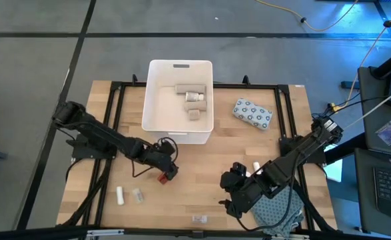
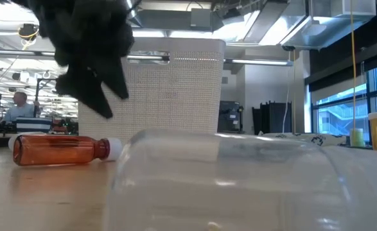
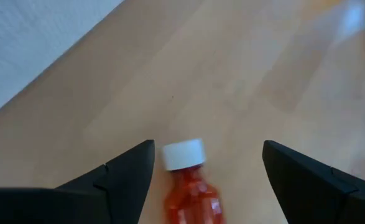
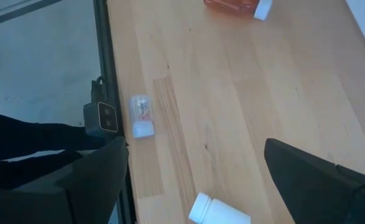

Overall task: Pick & place medical supplies in basket/bin
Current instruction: Put the orange pill bottle into the white bin

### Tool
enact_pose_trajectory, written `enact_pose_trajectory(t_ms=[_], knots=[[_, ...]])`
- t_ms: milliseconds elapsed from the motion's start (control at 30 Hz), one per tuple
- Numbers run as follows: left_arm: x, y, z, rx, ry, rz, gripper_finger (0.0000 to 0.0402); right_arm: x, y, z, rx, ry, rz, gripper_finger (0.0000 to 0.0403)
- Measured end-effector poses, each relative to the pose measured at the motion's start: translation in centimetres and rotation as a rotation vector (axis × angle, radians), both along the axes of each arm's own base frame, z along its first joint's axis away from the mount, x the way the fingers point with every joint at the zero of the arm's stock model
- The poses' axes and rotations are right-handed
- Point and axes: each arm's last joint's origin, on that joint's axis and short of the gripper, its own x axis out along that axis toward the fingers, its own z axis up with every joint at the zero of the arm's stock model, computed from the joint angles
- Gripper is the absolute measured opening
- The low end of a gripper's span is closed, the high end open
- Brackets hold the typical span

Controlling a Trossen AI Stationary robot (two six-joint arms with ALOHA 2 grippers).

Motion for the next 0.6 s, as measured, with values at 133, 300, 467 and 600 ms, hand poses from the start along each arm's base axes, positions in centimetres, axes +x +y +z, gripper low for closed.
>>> enact_pose_trajectory(t_ms=[133,300,467,600], knots=[[0.5,-0.2,-1.8,0.008,0.065,-0.002,0.029,0.2,-0.2,0.0,0.0,-0.001,-0.008,0.0373],[0.8,-0.4,-3.4,-0.01,0.112,0.007,0.029,0.5,-0.7,0.0,-0.001,-0.001,-0.021,0.0373],[1.0,-0.5,-4.3,-0.005,0.141,0.025,0.0289,0.7,-1.0,0.0,-0.019,-0.003,-0.008,0.0373],[1.0,-0.4,-4.3,0.003,0.145,0.016,0.0273,0.9,-1.3,0.0,-0.027,-0.004,-0.008,0.0373]])
